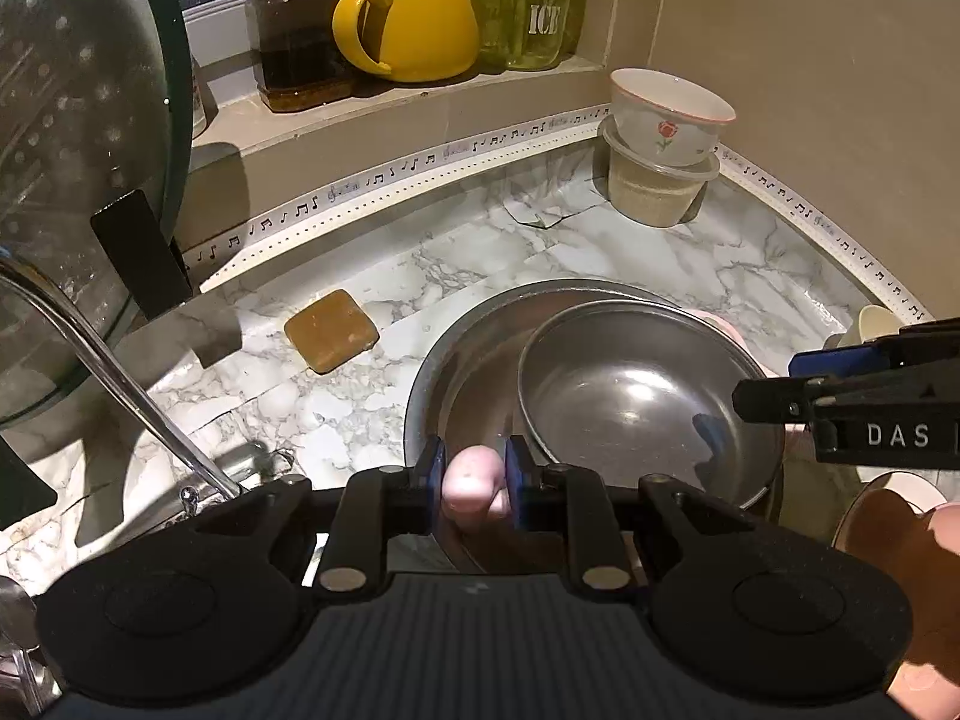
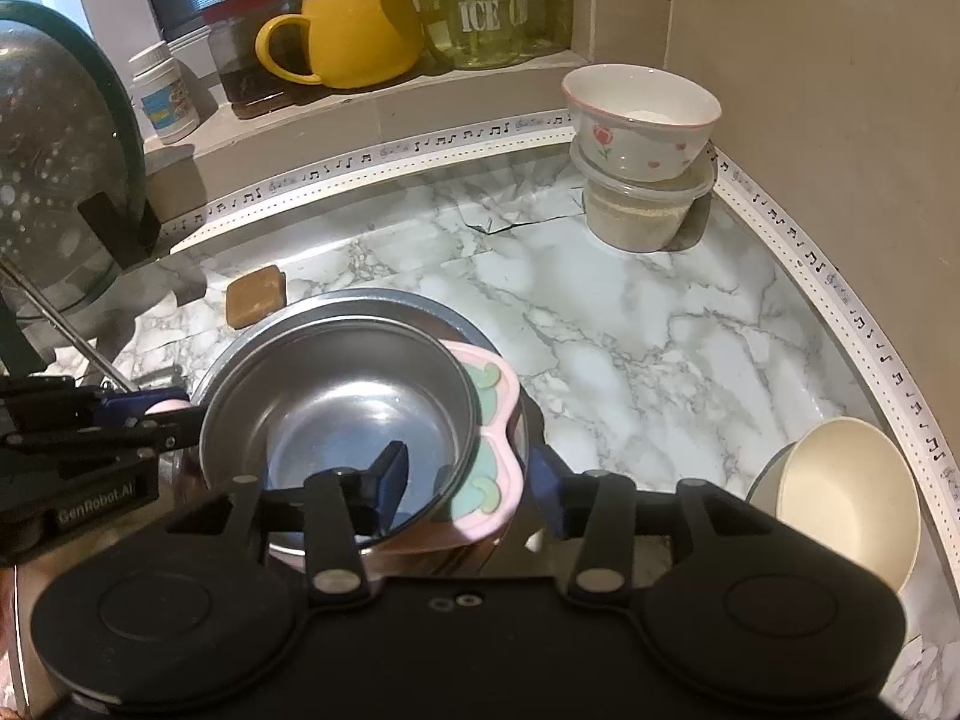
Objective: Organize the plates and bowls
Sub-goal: 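Lift the pink pot with both grippers and lower it into the steel bowl, then open both grippers and withdraw from the pink pot, then move both grippers to the cream bowl and close on its rim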
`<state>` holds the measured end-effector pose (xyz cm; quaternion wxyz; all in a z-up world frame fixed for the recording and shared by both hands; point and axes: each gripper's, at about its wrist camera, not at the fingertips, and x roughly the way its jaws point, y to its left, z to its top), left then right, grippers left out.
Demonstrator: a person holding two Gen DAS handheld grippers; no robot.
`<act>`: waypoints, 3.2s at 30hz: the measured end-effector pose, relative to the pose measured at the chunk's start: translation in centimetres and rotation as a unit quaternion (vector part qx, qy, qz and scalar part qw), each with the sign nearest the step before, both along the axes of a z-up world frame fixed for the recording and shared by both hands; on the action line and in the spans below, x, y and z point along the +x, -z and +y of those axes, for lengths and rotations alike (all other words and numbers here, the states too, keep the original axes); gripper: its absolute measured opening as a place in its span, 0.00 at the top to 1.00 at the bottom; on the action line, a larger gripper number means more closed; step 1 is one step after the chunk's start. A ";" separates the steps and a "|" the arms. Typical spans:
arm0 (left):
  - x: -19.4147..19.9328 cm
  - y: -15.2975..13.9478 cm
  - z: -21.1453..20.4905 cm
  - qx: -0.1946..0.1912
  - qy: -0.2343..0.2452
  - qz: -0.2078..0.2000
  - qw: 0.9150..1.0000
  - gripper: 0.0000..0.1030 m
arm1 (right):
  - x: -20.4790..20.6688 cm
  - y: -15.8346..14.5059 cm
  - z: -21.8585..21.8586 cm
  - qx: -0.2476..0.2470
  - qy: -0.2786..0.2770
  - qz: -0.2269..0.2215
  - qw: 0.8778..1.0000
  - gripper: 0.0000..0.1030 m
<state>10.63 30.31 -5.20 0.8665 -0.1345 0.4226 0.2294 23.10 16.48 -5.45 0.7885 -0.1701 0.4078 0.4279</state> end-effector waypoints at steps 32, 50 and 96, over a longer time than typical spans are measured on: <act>0.0 -7.3 -5.8 0.001 0.086 -0.071 0.994 0.26 | -0.1 -5.6 -8.2 0.048 -0.009 -0.003 0.999 0.37; 7.4 -8.1 -11.5 0.009 0.147 -0.072 0.987 0.11 | 5.6 -4.3 -17.7 0.042 0.093 0.003 0.995 0.23; 22.6 4.5 -15.4 -0.084 0.158 0.017 0.984 0.47 | 11.9 3.8 -17.3 -0.002 0.216 0.078 0.973 0.76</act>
